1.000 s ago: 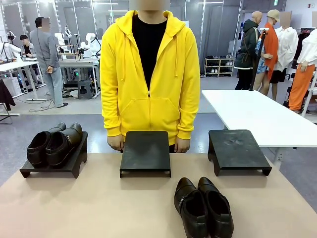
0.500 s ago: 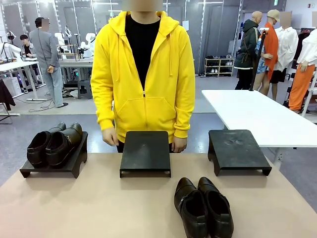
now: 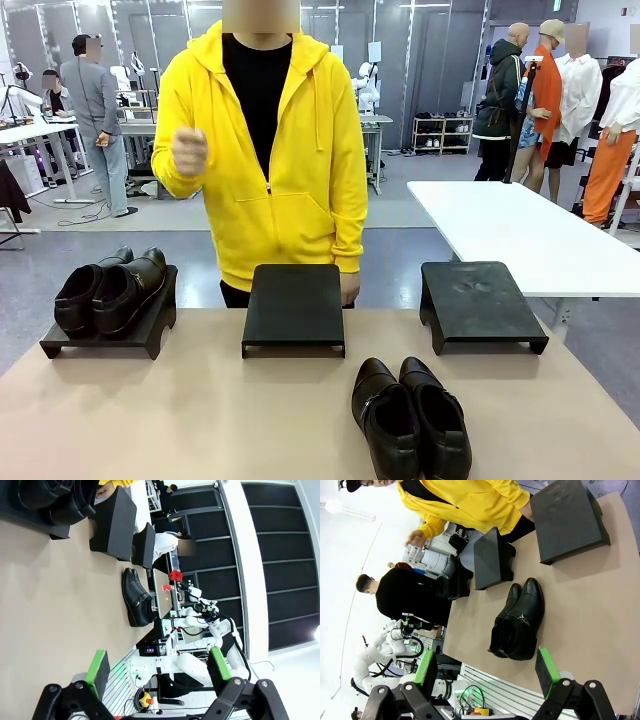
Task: Place the shoes on the stand as instructed by the person.
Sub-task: Pick up another pair of Shoes and place it on the Shoes Stand indicated by the person.
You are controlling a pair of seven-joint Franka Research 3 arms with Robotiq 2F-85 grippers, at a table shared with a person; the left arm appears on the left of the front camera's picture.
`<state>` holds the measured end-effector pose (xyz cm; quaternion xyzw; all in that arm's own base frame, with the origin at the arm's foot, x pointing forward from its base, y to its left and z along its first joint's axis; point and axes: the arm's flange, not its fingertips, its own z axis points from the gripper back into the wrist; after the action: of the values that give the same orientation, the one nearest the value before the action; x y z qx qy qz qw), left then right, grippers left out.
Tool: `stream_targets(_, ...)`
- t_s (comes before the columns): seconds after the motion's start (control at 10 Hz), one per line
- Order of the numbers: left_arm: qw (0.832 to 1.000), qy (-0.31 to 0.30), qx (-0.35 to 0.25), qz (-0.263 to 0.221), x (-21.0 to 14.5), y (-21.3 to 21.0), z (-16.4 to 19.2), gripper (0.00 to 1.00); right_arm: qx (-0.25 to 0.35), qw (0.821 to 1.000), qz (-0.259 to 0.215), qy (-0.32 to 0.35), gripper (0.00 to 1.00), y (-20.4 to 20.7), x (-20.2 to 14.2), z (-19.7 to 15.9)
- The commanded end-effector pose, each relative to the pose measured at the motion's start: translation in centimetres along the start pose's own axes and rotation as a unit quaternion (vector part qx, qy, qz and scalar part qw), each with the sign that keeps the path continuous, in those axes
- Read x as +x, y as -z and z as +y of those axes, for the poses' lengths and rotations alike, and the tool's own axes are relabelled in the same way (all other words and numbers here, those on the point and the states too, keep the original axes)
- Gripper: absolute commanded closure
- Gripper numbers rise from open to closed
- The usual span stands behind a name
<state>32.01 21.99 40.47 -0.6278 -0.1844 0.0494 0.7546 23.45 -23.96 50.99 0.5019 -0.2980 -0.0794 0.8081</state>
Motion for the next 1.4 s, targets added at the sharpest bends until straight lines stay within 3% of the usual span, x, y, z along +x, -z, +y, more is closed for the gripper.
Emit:
stream_targets(0.0,1.0,0.004,-0.006,0.002,-0.4,0.0,-0.2,0.0,0.004,1.0,-0.001,-0.003,0.0,-0.2,0.0,0.1)
stream_targets(1.0,1.0,0.004,-0.006,0.002,-0.4,0.0,-0.2,0.0,0.0,1.0,0.0,0.0,0.0,0.0,0.0,0.0)
stream_targets(1.3,1.0,0.004,-0.006,0.002,-0.4,0.0,-0.2,0.0,-0.016,0.992,0.088,-0.089,0.0,3.2,1.3,7.8)
